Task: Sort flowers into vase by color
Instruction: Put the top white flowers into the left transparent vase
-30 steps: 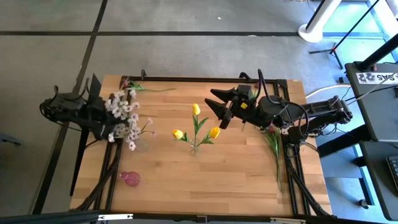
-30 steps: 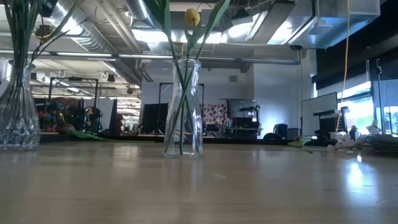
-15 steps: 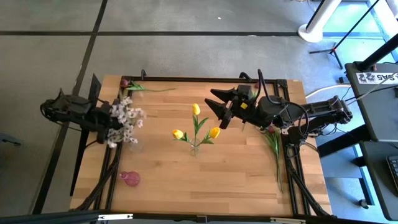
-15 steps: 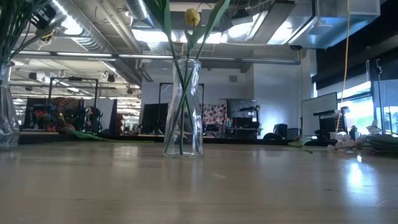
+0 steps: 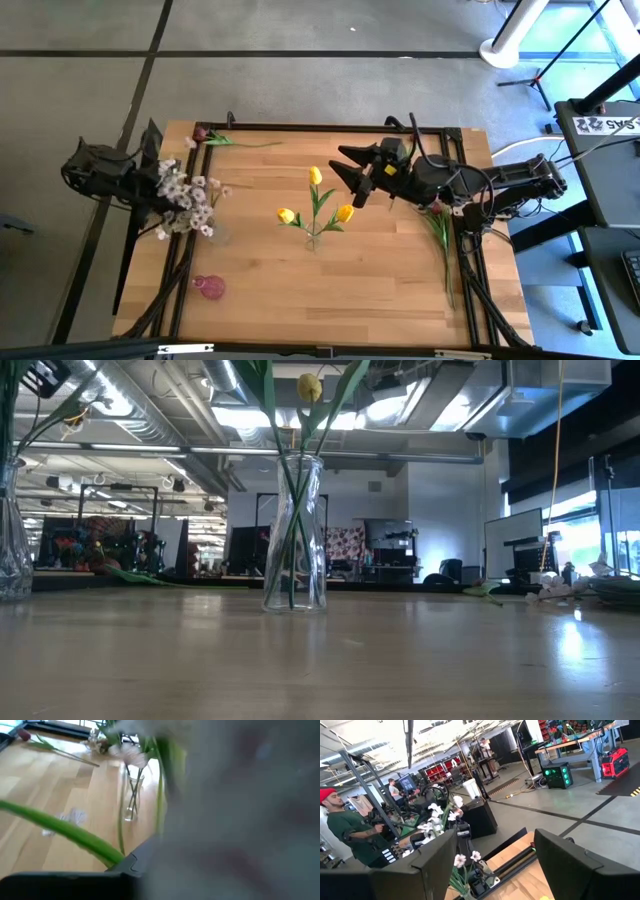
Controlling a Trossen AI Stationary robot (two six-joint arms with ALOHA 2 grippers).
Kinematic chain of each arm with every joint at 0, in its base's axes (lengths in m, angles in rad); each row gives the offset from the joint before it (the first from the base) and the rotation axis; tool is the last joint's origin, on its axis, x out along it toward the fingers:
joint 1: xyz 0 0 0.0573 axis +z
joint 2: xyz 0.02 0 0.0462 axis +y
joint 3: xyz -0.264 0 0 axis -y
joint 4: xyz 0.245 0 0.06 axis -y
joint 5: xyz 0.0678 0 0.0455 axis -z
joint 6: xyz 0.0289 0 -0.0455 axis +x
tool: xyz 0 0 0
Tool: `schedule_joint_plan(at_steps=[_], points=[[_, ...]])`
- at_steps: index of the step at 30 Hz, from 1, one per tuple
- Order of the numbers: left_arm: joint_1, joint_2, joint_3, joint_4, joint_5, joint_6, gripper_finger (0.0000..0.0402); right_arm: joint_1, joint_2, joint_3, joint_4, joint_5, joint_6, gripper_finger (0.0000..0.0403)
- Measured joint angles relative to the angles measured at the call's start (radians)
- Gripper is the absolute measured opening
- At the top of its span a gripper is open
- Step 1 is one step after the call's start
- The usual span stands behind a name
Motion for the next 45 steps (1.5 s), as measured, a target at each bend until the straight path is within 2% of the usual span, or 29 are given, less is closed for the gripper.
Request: schedule_joint_plan(at_steps=[5, 11, 14, 18, 20, 27, 34, 39, 45], points=[[0.000, 0.000, 0.055, 0.010, 0.026, 0.001, 0.0110, 0.000, 0.000, 0.000, -0.001, 0.001, -0.004, 0.0266], [0.000, 0.000, 0.033, 0.003, 0.025, 0.007, 0.0107, 0.000, 0.000, 0.000, -0.027, 0.012, -0.005, 0.0266], [0.000, 0.000, -0.005, 0.001, 0.042, 0.007, 0.0083, 0.000, 0.000, 0.000, -0.046, 0.017, -0.005, 0.0266], [0.000, 0.000, -0.065, 0.001, 0.076, 0.010, 0.0024, 0.000, 0.000, 0.000, -0.061, 0.017, -0.005, 0.0266], [0.000, 0.000, -0.094, 0.001, 0.097, 0.010, 0.0009, 0.000, 0.000, 0.000, -0.074, 0.024, -0.005, 0.0266], [0.000, 0.000, -0.129, -0.013, 0.110, 0.002, 0.0044, -0.001, 0.000, 0.000, -0.123, 0.051, -0.006, 0.0266], [0.000, 0.000, -0.067, -0.018, 0.105, 0.008, 0.0074, -0.025, 0.000, 0.000, -0.141, 0.041, -0.004, 0.0266], [0.000, 0.000, -0.022, -0.027, 0.167, 0.006, 0.0073, -0.033, 0.000, 0.000, -0.150, 0.040, -0.003, 0.0266], [0.000, 0.000, -0.022, -0.141, 0.219, 0.007, 0.0093, -0.062, 0.000, 0.000, -0.150, 0.040, -0.004, 0.0266]])
